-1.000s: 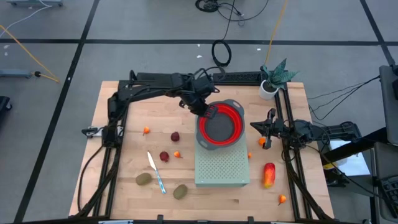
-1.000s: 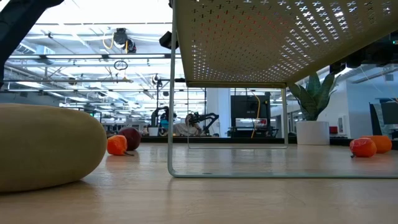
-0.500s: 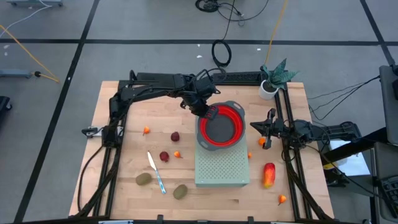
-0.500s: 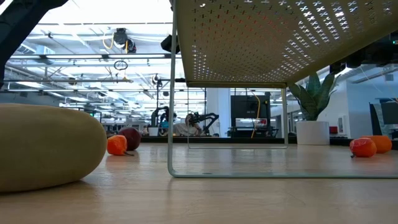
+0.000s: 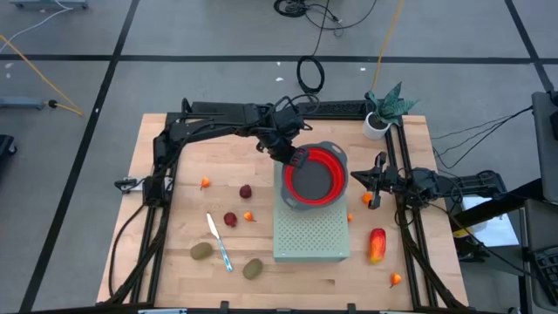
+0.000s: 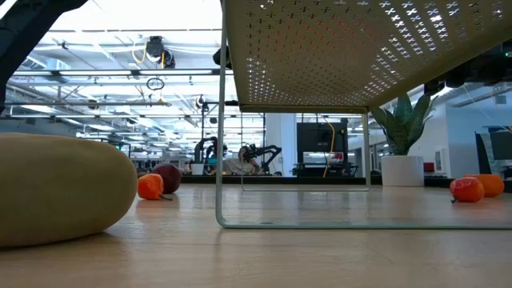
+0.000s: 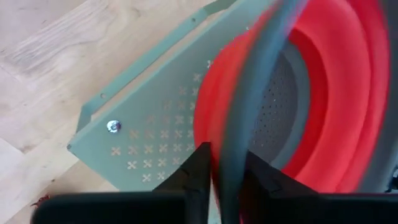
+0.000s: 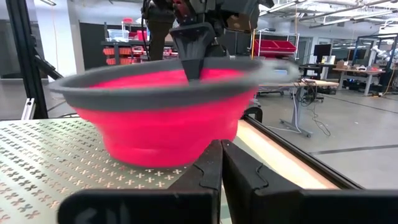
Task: Pick & Place Fruit
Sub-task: Put the red strainer bowl on the shelf, then put the mango into the red strainer bowl on the shelf
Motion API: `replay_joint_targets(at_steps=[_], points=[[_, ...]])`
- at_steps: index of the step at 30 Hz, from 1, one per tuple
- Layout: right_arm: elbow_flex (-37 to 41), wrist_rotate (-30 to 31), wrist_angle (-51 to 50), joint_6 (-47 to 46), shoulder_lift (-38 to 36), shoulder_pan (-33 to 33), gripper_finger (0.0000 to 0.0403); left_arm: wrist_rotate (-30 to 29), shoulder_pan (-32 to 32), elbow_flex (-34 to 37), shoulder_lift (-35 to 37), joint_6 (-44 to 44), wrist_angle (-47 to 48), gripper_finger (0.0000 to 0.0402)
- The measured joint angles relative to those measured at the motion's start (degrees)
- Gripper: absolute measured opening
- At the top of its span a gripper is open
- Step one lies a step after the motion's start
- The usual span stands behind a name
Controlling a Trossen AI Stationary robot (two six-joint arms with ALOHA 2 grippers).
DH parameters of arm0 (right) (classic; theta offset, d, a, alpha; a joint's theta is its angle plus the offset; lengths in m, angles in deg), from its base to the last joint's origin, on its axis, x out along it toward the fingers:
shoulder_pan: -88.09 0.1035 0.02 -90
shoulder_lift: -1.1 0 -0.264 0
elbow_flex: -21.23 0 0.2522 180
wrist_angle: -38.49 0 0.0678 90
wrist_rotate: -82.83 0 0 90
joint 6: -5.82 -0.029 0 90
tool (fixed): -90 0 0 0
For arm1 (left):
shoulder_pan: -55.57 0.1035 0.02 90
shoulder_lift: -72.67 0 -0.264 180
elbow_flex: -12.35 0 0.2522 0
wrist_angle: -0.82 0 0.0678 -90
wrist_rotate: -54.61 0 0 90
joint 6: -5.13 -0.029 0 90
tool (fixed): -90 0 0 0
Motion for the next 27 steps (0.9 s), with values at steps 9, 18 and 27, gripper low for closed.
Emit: replay_joint_targets(at_steps=[9,18,27], points=[[0.0,-0.01,-0.01,0.02,0.0,0.0,0.0,0.24,0.77,0.0,0.37,-0.85,1.43,0.0129],[0.0,0.0,-0.01,0.03,0.01,0.0,0.0,-0.08,2.29,-0.02,2.95,-0.91,5.27,0.0156],[0.0,-0.04,-0.32,0.04,0.02,0.0,0.0,-7.43,1.38,-0.07,10.0,2.43,9.73,0.0157]])
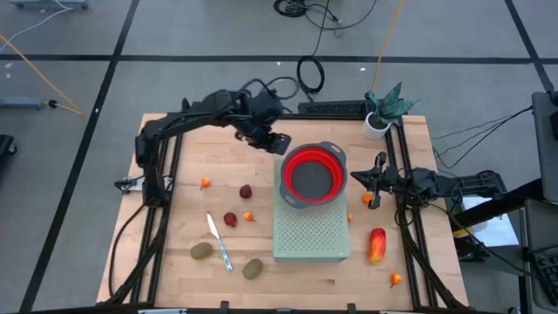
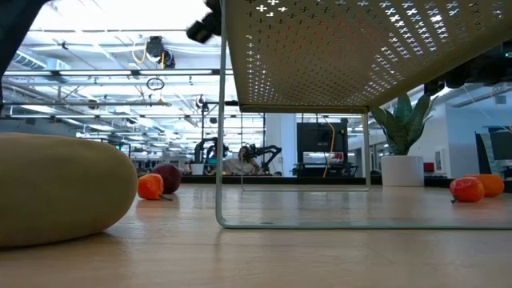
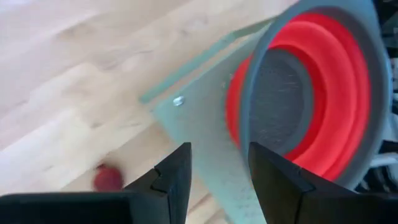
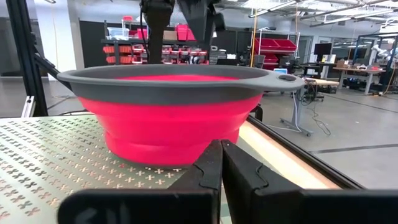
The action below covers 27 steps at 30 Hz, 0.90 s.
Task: Pick & Place Fruit
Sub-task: Put the mango into the red strainer bowl on the shelf
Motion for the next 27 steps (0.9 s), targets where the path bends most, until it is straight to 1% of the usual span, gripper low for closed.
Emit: replay_joint_targets(at_steps=[6,8,11,16,22,27], points=[[0.0,0.01,-0.57,-0.02,0.0,0.0,0.0,-10.83,-4.08,0.0,4.6,6.82,10.67,0.0156],[0.0,0.01,-0.85,0.0,0.0,0.0,0.0,-13.54,-5.65,0.0,5.64,9.44,13.87,0.0157],[0.0,0.01,-0.92,-0.01,0.0,0.0,0.0,-15.96,-8.11,0.05,6.33,11.04,13.92,0.0157],[0.0,0.01,-0.9,0.0,0.0,0.0,0.0,-17.95,-11.03,0.17,6.54,9.55,14.23,0.0156],[0.0,0.0,-0.85,-0.23,0.0,0.0,0.0,-20.44,-12.13,0.43,6.44,2.75,13.76,0.0156],[0.0,-0.12,-0.7,-5.93,0.0,0.0,0.0,-21.4,-11.4,0.55,6.39,-3.28,12.85,0.0156]])
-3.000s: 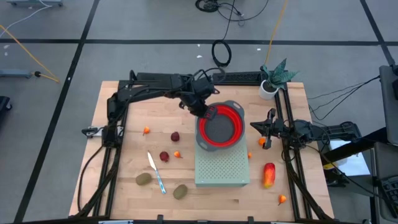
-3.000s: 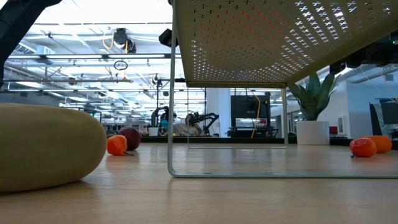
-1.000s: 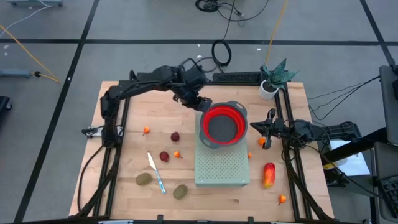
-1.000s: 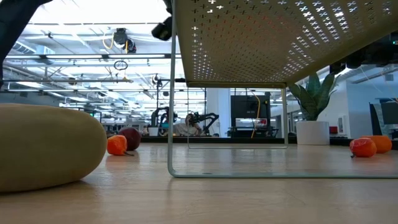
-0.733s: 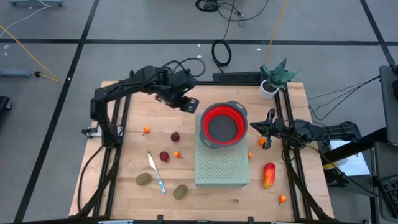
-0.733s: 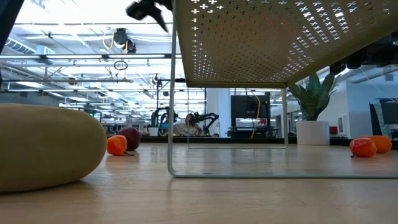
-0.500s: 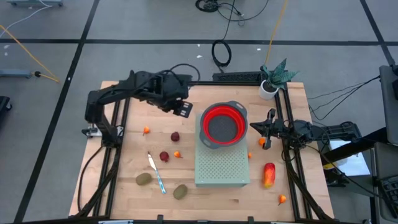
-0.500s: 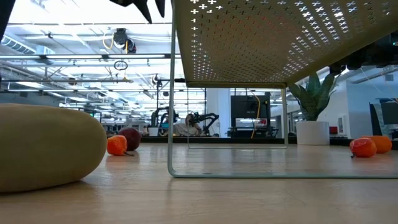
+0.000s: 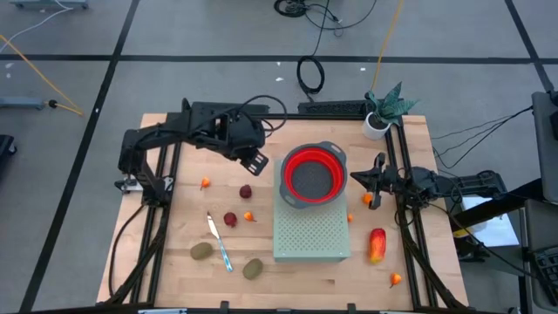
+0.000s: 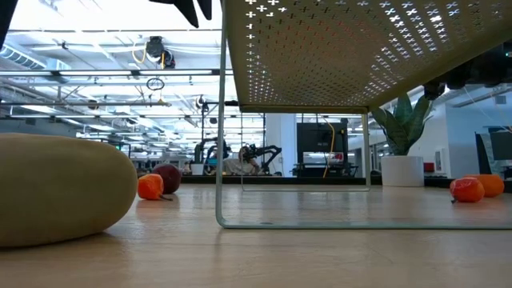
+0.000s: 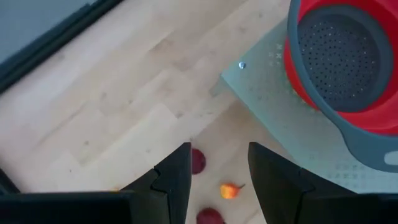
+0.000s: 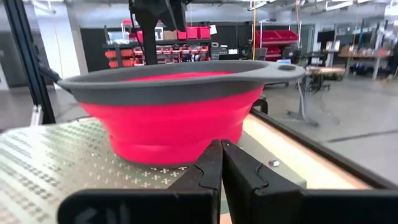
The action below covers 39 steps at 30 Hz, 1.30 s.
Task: Pick & Place Fruit
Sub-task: Put the mango into the red strainer bowl on the shelf
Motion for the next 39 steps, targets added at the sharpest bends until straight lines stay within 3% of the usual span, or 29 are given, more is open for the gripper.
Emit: replay_joint_targets(at_steps=[5,10,17,25,33,39], points=[[0.0,-0.52,-0.02,-9.08,0.0,0.0,0.0,0.45,0.21,0.0,0.0,-5.67,-1.43,0.0156],[0.0,-6.54,0.0,-13.6,0.0,0.02,0.0,0.52,1.04,0.0,0.0,-9.68,-1.65,0.0154],[0.0,-7.47,-0.24,-15.94,0.0,0.02,0.0,0.55,1.63,4.27,1.18,-12.47,-4.48,0.0091],[0.0,-7.52,-2.2,-17.05,-0.02,0.07,0.0,2.77,1.67,23.7,11.61,-10.86,-19.17,0.0006],[-1.49,-7.5,-6.04,-16.91,-0.02,0.26,0.0,5.28,1.67,45.03,24.67,-11.15,-37.67,0.0003],[-9.92,-6.33,-26.59,-17.84,0.62,0.3,0.0,8.79,3.14,59.98,32.36,-16.99,-52.04,0.0008]])
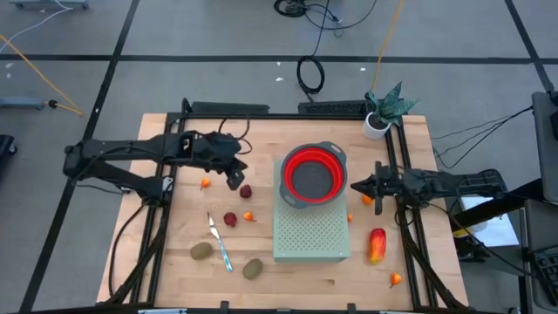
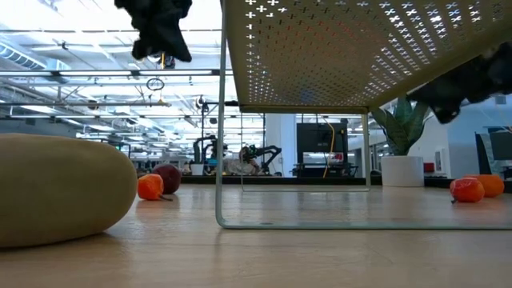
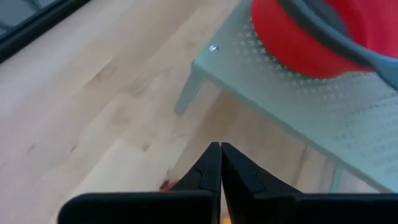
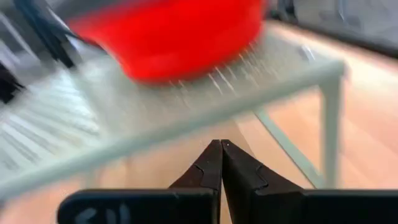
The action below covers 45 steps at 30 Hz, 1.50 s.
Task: Pick & Place Fruit
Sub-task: Put the mango into the red strainer bowl on the shelf
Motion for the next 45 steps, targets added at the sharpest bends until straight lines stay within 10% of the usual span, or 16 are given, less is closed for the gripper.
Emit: replay_joint_targets(at_steps=[22,45], points=[[-29.99,-10.41,-39.1,-21.72,26.37,0.04,0.0,10.04,7.79,35.49,24.95,-8.71,-28.21,0.0007],[-46.88,-26.53,-51.23,-56.98,43.66,12.86,0.0,26.41,14.97,51.3,37.23,-12.02,-45.49,0.0004]])
